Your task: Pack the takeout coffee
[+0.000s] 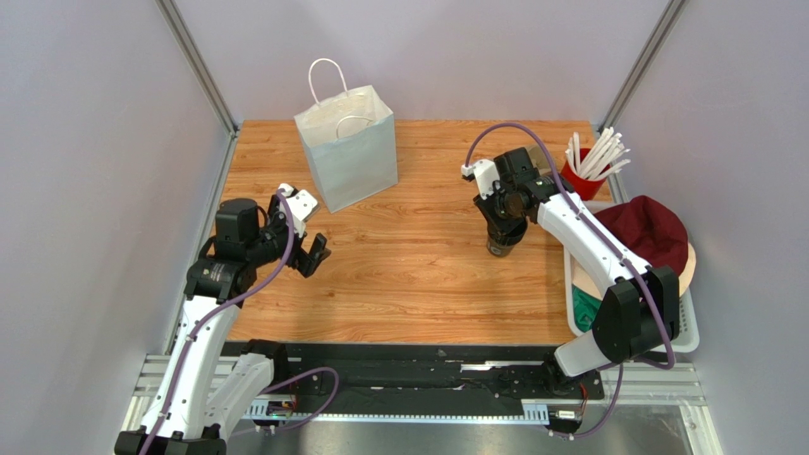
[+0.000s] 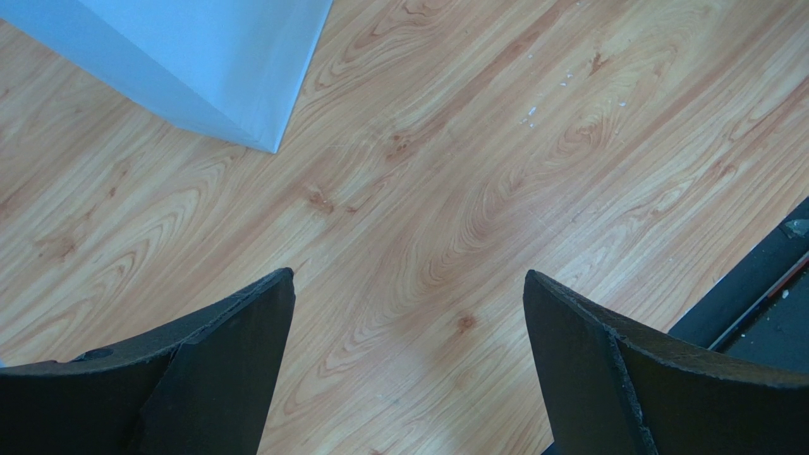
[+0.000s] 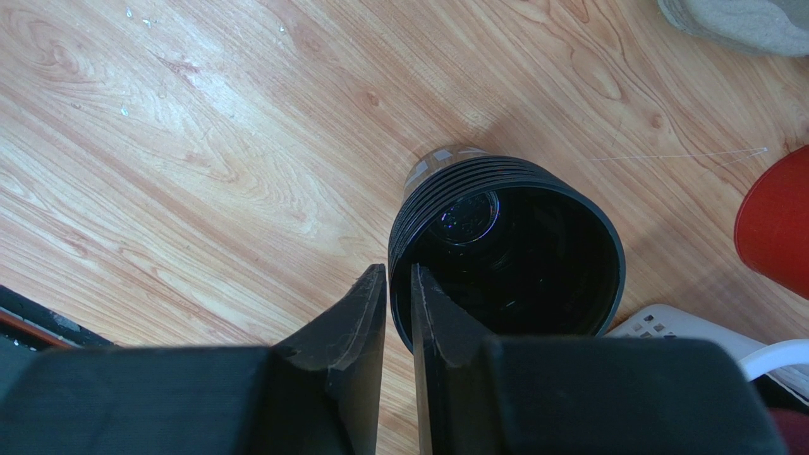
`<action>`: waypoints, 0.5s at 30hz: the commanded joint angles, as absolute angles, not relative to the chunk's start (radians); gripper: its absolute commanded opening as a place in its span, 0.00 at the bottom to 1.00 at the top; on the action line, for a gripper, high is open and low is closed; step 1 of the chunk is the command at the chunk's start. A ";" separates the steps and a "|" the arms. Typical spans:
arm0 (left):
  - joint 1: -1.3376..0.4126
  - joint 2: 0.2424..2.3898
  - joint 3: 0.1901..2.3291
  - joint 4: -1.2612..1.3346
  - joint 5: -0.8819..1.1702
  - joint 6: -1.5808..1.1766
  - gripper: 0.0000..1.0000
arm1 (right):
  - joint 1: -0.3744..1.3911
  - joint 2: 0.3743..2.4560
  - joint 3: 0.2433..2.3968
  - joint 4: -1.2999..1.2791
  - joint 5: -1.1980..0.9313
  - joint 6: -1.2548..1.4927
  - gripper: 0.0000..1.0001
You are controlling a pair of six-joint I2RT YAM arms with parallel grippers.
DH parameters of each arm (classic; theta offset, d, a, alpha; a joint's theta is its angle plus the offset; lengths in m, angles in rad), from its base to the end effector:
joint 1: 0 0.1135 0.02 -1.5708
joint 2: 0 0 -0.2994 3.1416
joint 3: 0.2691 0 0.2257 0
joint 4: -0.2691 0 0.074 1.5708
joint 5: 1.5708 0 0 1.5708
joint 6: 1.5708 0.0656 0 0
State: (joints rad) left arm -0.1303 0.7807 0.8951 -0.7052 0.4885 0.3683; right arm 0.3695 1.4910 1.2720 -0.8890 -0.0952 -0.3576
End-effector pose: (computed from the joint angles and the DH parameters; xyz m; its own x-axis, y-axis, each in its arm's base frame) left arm 0.1211 -0.0469 0.3352 -0.3348 0.3645 -0.8689 0.6664 0.7435 0.0551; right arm 0.2623 0.1083 0.2986 -0.6419 -0.6223 -0.4480 -0.6659 0.7421 -0.0766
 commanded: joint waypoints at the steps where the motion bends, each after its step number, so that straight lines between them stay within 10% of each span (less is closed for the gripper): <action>1: -0.129 0.779 0.894 -0.669 0.502 0.362 0.99 | 0.365 1.491 1.269 -0.848 -0.084 -0.347 0.19; 15: -0.129 0.782 0.896 -0.675 0.508 0.365 0.99 | 0.359 1.500 1.269 -0.841 -0.071 -0.344 0.20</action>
